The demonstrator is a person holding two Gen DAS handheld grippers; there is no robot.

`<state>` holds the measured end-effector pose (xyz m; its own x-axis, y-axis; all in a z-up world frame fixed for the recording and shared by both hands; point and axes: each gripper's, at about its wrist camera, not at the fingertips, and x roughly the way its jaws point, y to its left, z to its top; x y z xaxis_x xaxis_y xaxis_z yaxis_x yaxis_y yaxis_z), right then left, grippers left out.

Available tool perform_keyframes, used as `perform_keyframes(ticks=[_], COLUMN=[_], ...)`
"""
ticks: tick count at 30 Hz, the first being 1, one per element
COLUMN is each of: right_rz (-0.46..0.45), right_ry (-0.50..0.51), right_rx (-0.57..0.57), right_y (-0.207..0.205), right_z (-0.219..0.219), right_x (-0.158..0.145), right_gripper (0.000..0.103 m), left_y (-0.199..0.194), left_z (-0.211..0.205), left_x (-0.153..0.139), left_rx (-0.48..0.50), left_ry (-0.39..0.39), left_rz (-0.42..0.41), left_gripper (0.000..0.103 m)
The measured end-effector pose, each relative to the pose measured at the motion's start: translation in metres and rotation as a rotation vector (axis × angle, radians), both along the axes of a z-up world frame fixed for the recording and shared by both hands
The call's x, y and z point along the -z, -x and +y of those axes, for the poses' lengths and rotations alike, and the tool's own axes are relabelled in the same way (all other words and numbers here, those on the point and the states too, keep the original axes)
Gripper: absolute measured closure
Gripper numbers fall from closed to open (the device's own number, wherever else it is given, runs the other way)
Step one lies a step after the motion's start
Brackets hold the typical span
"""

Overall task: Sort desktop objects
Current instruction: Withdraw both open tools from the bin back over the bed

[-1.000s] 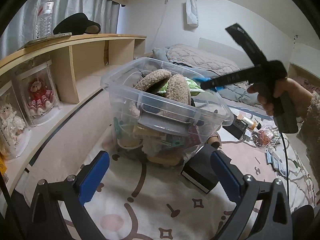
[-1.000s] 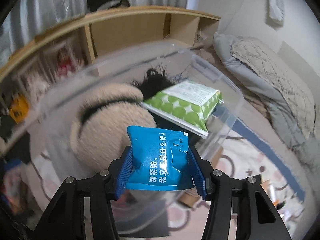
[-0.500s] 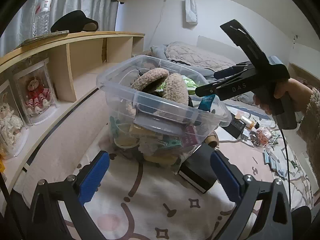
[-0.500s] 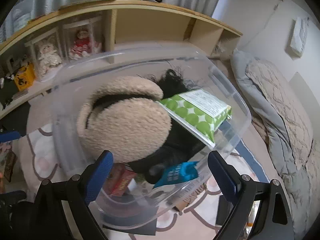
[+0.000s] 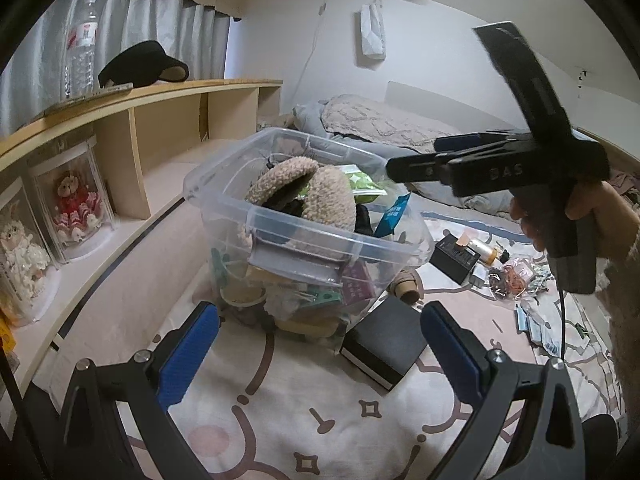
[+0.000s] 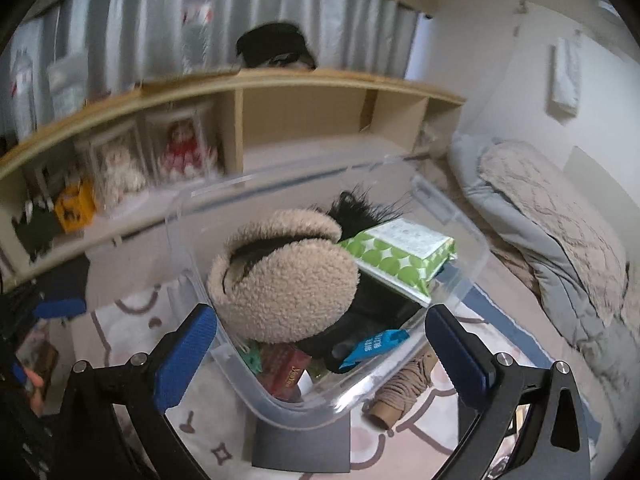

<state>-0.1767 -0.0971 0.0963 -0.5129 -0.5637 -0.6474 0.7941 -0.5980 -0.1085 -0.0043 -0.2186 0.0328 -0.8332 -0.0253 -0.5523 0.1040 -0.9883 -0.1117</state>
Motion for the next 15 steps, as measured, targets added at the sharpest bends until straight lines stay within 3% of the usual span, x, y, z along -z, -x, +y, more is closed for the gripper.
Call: perform_keyframes(ticks=[15], right_rz=[0.092], right_ry=[0.123], right_rx=[0.183], right_y=[-0.042], right_z=[0.085], right_x=[-0.003], right_gripper=[0.000], left_y=[-0.003], left_z=[0.039], left_x=[-0.027], left_rx=[-0.011], left_ry=[0.034], left_rz=[0.065], left_gripper=[0.000])
